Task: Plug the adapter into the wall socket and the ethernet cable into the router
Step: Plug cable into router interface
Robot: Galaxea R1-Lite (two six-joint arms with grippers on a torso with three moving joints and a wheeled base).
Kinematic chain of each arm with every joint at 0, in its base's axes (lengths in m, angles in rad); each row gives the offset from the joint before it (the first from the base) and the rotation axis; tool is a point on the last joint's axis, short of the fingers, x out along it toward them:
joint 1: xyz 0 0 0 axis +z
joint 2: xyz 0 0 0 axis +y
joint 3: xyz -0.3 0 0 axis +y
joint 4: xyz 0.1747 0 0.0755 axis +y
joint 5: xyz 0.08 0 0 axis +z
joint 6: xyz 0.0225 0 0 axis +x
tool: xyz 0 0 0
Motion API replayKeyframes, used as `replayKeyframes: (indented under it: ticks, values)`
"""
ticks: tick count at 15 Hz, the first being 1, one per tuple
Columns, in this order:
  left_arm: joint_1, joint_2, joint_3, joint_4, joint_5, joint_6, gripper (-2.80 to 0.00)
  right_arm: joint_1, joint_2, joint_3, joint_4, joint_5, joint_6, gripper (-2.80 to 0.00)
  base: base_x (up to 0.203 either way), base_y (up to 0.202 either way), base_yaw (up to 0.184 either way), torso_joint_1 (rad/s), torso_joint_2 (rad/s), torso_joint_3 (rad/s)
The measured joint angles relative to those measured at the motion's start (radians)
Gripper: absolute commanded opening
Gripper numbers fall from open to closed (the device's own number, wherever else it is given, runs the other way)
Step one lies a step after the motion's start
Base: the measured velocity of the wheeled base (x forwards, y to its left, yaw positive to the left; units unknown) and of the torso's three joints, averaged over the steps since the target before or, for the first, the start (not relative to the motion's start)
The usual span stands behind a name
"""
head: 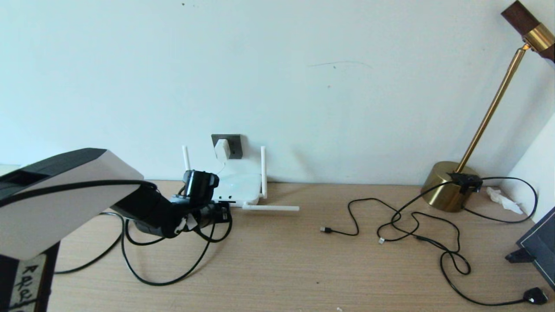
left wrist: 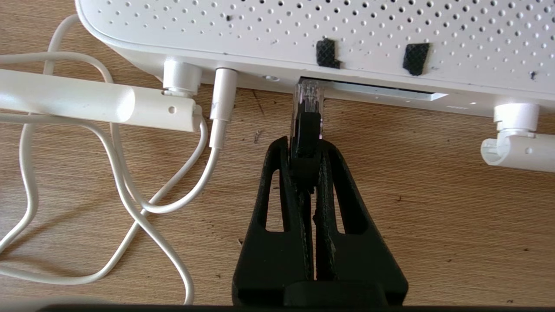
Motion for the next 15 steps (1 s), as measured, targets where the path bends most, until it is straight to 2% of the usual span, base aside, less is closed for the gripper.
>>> replayKeyframes:
  ticks: [3, 15]
  values:
    - [0.0, -0.004, -0.001, 0.001, -0.001, 0.0, -2.8, -0.018, 0.002, -0.003, 0.002, 0.003, -0.004, 0.0, 0.0, 0.0, 0.0, 0.0, 0.0, 0.0]
    - [0.002, 0.005, -0.031, 0.006, -0.004, 0.0, -2.8, 0.004, -0.001, -0.003, 0.003, -0.002, 0.013, 0.0, 0.0, 0.0, 0.0, 0.0, 0.0, 0.0]
